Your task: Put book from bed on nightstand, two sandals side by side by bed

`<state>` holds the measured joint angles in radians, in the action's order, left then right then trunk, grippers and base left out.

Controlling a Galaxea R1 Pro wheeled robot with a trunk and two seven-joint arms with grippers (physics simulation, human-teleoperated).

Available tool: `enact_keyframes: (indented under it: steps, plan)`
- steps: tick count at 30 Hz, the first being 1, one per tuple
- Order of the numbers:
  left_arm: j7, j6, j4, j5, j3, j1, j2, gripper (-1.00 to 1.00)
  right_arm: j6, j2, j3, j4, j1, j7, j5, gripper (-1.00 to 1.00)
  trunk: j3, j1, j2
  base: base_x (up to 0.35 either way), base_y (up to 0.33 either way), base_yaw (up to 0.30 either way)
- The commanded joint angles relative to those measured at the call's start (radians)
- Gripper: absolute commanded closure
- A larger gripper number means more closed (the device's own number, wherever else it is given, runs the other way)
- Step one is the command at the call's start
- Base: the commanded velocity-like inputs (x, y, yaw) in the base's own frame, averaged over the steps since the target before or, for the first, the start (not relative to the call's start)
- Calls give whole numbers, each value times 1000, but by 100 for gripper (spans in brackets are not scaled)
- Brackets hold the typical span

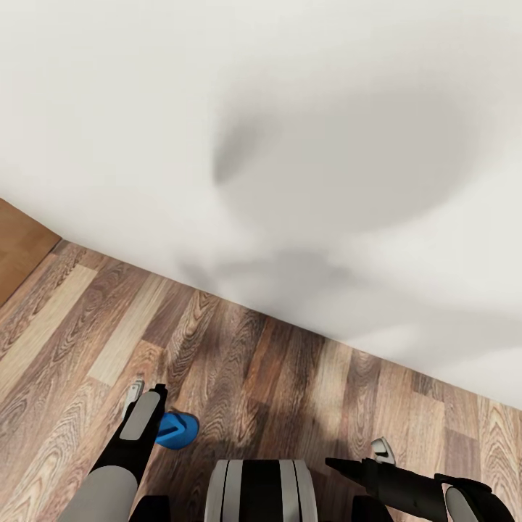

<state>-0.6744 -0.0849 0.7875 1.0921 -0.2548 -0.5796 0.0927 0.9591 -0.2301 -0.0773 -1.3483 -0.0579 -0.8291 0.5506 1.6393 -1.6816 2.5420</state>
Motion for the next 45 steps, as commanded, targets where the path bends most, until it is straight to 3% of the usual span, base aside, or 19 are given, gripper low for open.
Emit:
enact_keyframes:
  steps: [1, 45]
  plan:
    - [-1, -9, 1, 11, -1, 0, 1, -100, 4, 0, -1, 0, 0, -4, -1, -100, 1, 0, 0, 0, 0, 0]
    - [-1, -5, 1, 10, -1, 0, 1, -100, 4, 0, -1, 0, 0, -4, -1, -100, 1, 0, 0, 0, 0, 0]
